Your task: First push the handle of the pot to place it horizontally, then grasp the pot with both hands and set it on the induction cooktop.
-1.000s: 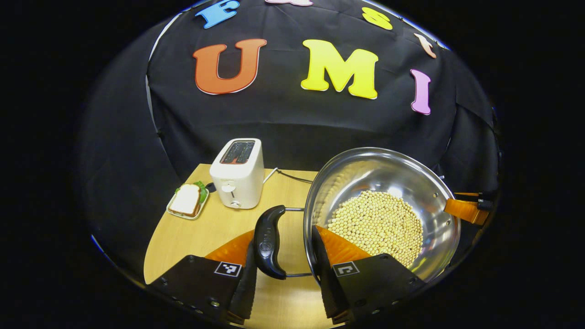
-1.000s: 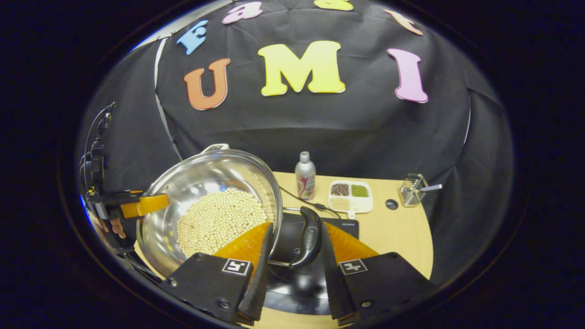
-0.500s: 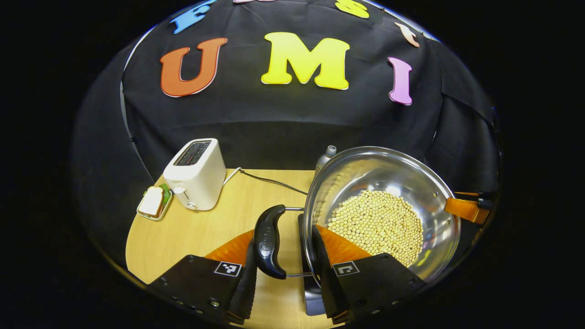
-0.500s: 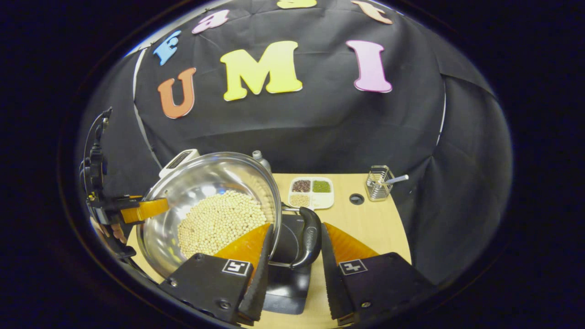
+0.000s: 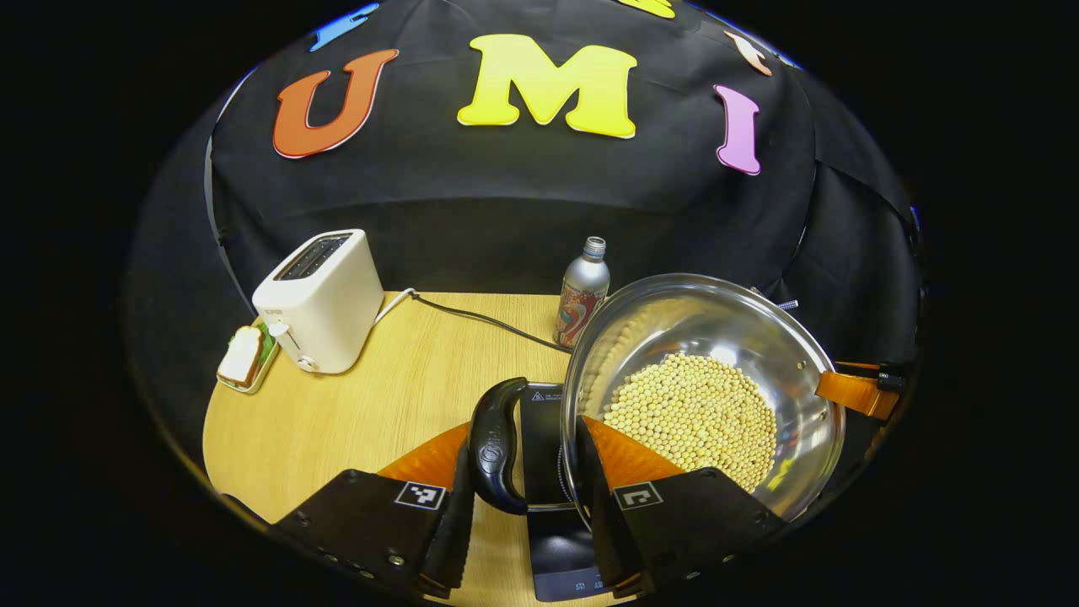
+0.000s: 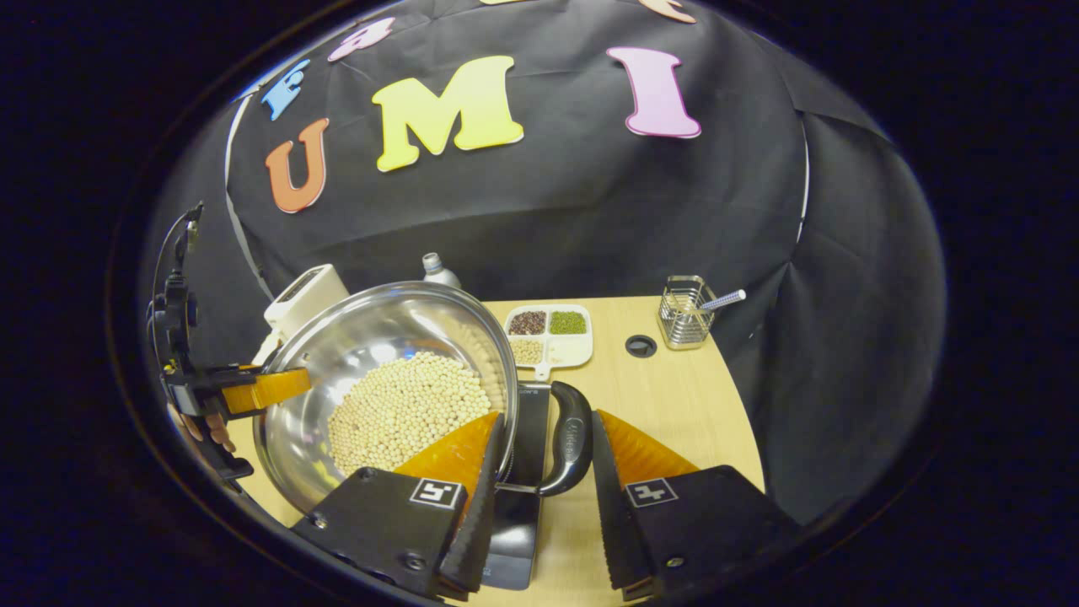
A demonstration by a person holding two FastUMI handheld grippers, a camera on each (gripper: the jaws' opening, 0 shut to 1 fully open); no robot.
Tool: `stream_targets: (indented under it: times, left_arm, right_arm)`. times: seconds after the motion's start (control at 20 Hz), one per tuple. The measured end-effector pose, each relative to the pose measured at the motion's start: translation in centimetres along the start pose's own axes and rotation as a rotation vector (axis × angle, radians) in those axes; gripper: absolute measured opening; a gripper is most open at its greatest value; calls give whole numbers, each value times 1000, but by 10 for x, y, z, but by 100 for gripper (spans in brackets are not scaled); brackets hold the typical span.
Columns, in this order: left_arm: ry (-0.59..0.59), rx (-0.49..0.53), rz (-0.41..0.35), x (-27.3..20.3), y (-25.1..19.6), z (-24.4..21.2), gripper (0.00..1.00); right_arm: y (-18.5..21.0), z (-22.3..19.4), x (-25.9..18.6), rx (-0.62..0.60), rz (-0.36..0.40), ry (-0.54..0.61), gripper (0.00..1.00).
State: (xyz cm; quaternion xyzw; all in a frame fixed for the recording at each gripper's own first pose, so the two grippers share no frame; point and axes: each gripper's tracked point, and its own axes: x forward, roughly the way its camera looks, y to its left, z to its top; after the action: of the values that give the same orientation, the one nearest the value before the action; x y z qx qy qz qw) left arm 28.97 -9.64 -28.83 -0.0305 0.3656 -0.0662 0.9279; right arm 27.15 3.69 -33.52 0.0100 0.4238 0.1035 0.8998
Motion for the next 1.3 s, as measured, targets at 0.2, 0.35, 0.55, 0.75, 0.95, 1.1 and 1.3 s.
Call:
stream_targets:
  times: [0.2,0.35,0.55,0.75,0.95,1.1,1.3]
  left_arm:
    - [37,-9,0,24,3,-18,57]
    - [56,-4,-3,35,4,-27,57]
    - [82,-20,-11,44,-3,-42,67]
    - [39,-27,-27,45,0,-42,59]
    - [31,-26,-25,46,1,-41,52]
    - [-14,-6,-5,47,7,-35,65]
    - [-33,-26,23,42,12,-37,98]
  right_arm:
    - [1,-16,20,7,0,38,57]
    - [-2,-28,38,15,-2,54,54]
    - [-5,-47,52,35,-8,88,54]
    - [-5,-52,56,78,11,50,60]
    - [-8,-53,56,55,-16,18,67]
    - [-8,-55,56,49,-26,-6,72]
    - [-16,-50,49,61,-52,-81,84]
